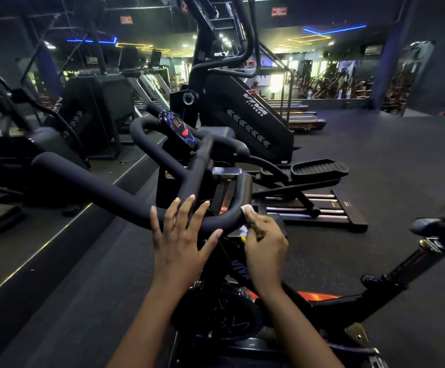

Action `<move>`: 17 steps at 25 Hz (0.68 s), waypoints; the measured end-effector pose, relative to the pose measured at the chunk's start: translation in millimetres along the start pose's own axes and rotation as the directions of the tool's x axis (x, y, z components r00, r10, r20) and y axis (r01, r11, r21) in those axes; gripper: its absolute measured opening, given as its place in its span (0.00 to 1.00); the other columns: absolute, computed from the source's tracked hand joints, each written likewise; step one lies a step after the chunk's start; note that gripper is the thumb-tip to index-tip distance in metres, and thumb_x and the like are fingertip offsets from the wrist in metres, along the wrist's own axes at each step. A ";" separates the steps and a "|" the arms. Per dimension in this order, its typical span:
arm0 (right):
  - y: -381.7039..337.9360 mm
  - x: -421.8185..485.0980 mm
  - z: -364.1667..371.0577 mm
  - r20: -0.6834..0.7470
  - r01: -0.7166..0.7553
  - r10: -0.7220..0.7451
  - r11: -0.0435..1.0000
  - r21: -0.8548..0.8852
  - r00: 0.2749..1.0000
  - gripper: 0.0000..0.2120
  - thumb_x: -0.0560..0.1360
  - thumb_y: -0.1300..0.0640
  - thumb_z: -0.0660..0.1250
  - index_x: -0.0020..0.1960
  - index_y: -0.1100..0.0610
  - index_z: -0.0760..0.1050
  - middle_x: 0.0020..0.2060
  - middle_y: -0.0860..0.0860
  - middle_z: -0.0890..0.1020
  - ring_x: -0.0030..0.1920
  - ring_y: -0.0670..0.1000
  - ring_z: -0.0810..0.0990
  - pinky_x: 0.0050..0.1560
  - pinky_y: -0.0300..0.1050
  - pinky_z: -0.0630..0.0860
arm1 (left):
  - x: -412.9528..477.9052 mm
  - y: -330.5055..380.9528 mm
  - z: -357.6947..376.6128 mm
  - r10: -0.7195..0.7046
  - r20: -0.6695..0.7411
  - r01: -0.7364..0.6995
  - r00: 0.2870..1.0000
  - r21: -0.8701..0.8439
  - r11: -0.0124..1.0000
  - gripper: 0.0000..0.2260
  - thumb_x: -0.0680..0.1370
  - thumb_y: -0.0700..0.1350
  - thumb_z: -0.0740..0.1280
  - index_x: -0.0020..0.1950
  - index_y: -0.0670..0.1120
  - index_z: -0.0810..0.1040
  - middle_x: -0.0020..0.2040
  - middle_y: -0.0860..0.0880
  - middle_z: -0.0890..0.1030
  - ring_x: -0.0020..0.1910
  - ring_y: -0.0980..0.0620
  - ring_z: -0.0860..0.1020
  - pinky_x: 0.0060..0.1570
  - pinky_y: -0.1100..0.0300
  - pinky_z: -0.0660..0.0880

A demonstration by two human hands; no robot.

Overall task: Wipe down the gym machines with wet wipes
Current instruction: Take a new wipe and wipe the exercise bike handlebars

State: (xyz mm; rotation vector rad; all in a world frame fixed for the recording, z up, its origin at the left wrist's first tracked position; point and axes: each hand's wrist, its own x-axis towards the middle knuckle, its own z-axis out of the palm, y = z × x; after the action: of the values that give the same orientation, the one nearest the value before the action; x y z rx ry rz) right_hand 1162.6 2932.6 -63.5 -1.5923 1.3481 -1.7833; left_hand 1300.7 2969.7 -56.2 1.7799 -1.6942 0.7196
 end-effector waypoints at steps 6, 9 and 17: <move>-21.1 -26.1 -16.2 0.198 0.422 -0.407 0.906 -0.040 0.892 0.20 0.65 0.70 0.65 0.55 0.58 0.81 0.49 0.51 0.82 0.52 0.42 0.76 0.58 0.24 0.66 | -32.2 5.6 -19.1 -0.097 -0.087 0.050 0.991 -0.433 0.900 0.21 0.77 0.54 0.58 0.70 0.53 0.67 0.71 0.51 0.68 0.73 0.52 0.61 0.75 0.54 0.48; -34.6 9.0 -9.7 0.293 0.508 -0.490 0.861 0.015 0.821 0.20 0.65 0.72 0.64 0.54 0.59 0.81 0.51 0.52 0.82 0.51 0.45 0.78 0.55 0.29 0.71 | -49.3 17.1 -30.2 -0.505 -0.090 0.269 0.858 -0.760 0.591 0.24 0.75 0.54 0.61 0.71 0.53 0.64 0.68 0.55 0.67 0.69 0.55 0.67 0.69 0.62 0.62; -81.1 58.1 66.5 0.669 0.712 -0.708 0.590 0.382 0.228 0.14 0.70 0.68 0.68 0.54 0.58 0.81 0.52 0.54 0.82 0.50 0.50 0.81 0.50 0.39 0.75 | 4.2 7.9 -22.5 -0.833 0.332 0.321 0.442 -0.926 -0.198 0.25 0.82 0.55 0.54 0.76 0.63 0.46 0.77 0.52 0.56 0.71 0.53 0.63 0.70 0.42 0.62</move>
State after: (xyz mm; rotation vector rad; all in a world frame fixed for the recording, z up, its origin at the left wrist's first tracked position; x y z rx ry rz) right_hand 1231.5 2897.5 28.1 -2.8143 0.1120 -1.0394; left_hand 1293.2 2982.8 -37.4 1.0020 -0.3346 -0.4653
